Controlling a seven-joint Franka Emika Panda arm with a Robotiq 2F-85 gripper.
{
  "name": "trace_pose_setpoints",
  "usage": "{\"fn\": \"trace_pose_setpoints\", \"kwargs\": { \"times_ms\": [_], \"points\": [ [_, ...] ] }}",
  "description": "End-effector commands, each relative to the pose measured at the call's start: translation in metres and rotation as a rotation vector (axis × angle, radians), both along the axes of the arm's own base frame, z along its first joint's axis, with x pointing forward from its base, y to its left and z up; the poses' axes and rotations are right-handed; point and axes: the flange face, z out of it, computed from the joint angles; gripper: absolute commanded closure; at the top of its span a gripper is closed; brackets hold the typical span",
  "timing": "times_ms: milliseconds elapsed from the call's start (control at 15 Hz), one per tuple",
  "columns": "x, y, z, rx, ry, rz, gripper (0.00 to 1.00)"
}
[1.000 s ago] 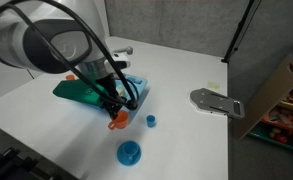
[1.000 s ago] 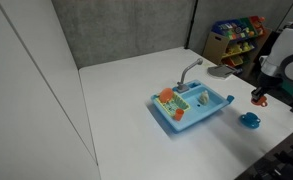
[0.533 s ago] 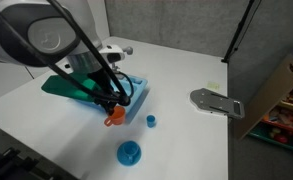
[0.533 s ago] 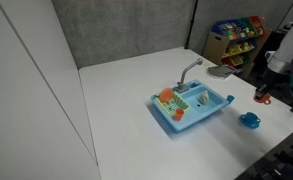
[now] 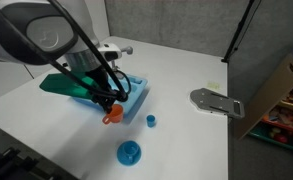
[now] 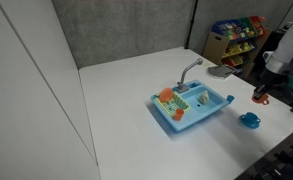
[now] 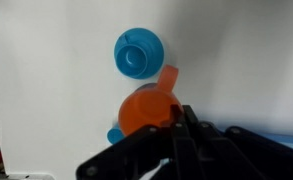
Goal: Put the orange mug on the blue counter
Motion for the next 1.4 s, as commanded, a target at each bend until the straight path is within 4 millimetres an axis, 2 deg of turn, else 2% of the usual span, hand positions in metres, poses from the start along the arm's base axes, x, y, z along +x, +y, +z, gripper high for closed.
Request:
{"fn": "trace_pose_setpoints", "kwargs": {
  "times_ms": [0,333,667,867,1333],
  "points": [
    [0.007,0.017,0.013,0.008,0.003,0.024,0.98],
    [0.017,0.053,0.024,0.004,-0.006,0.107,0.98],
    [0.026,0.107,0.039,0.014,-0.039,0.252,0.97],
    [0.029,0.132,0.042,0.016,-0.048,0.337,0.97],
    [0.038,0.154,0.042,0.065,0.000,0.554,0.97]
  ]
}}
